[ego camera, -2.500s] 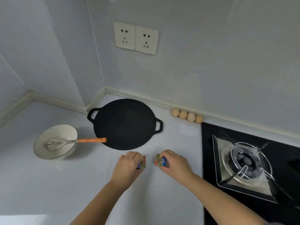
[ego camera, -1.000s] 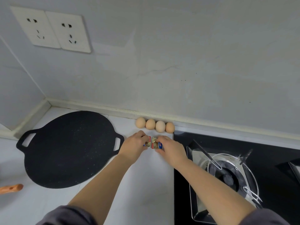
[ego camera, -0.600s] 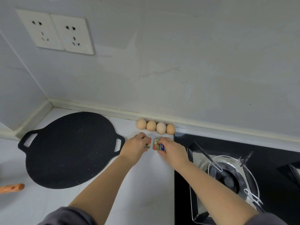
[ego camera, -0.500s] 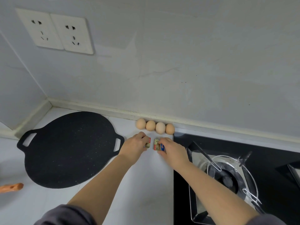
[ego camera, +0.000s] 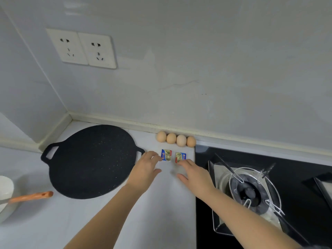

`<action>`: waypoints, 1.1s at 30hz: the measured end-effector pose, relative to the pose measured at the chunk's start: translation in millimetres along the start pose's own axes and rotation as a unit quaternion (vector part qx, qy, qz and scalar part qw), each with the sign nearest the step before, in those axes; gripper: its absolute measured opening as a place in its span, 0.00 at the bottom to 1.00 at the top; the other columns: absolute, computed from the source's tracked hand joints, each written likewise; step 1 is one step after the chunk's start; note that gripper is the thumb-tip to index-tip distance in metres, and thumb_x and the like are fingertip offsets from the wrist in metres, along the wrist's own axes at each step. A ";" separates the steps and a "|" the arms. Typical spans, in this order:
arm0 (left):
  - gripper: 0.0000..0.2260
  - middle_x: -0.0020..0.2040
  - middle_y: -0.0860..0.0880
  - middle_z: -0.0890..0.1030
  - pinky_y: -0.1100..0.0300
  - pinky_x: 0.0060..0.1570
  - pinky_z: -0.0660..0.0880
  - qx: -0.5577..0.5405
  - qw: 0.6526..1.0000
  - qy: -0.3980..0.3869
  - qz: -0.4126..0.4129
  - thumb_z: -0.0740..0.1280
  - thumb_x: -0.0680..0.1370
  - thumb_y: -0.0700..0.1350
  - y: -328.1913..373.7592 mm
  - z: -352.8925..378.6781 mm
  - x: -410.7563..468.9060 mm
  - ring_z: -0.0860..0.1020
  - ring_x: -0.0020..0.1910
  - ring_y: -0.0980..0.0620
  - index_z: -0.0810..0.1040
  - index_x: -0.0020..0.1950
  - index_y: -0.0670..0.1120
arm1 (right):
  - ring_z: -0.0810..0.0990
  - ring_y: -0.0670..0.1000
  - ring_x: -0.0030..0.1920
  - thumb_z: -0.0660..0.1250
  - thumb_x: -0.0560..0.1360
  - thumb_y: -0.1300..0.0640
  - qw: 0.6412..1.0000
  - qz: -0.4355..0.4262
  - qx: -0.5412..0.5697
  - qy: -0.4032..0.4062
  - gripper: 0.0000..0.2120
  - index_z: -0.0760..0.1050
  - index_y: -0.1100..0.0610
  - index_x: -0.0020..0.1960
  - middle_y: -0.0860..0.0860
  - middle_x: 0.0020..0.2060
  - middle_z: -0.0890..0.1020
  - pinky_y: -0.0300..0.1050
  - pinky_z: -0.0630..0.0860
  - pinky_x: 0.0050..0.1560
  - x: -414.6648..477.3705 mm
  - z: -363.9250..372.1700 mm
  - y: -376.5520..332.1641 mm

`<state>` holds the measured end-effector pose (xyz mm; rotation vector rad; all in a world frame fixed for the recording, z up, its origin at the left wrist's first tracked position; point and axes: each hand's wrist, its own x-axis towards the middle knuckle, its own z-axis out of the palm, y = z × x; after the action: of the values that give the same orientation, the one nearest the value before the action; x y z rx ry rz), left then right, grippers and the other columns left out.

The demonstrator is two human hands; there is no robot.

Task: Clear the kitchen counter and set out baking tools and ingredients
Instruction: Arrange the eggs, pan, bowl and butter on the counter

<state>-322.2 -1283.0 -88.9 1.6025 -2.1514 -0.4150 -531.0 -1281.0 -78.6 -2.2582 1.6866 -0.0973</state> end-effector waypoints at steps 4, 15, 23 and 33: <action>0.11 0.54 0.51 0.79 0.60 0.48 0.75 -0.024 0.998 0.051 -0.036 0.72 0.74 0.41 -5.6 -37.3 -54.9 0.78 0.52 0.51 0.79 0.56 0.46 | 0.78 0.48 0.52 0.61 0.79 0.46 0.996 -0.001 0.083 -0.019 0.18 0.69 0.50 0.67 0.44 0.62 0.76 0.43 0.73 0.51 -21.0 7.1 -40.6; 0.07 0.46 0.56 0.78 0.64 0.39 0.72 -0.004 0.971 0.183 -0.152 0.72 0.73 0.39 -83.5 -161.4 -190.4 0.76 0.42 0.55 0.80 0.50 0.47 | 0.77 0.45 0.38 0.69 0.74 0.53 0.942 -0.053 0.323 -0.069 0.21 0.69 0.48 0.66 0.44 0.49 0.78 0.36 0.75 0.43 -12.6 21.1 -227.5; 0.13 0.54 0.45 0.78 0.51 0.46 0.74 0.075 0.918 0.254 -0.297 0.74 0.69 0.37 -175.7 -200.7 -253.3 0.75 0.53 0.41 0.79 0.53 0.43 | 0.81 0.47 0.46 0.71 0.72 0.48 0.933 -0.097 0.315 -0.141 0.30 0.63 0.43 0.71 0.45 0.58 0.75 0.45 0.81 0.49 12.7 25.3 -328.5; 0.25 0.66 0.44 0.70 0.51 0.51 0.75 -0.146 0.823 0.216 -0.504 0.64 0.76 0.42 -234.0 -211.3 -258.7 0.77 0.54 0.40 0.62 0.72 0.45 | 0.80 0.47 0.47 0.67 0.75 0.51 0.981 -0.139 0.031 -0.130 0.18 0.71 0.45 0.64 0.44 0.47 0.82 0.49 0.79 0.49 45.2 34.7 -361.7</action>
<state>41.2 -1100.5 -57.7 2.2446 -0.7230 -0.5659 -175.4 -1225.2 -11.5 -2.3296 1.2159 0.0782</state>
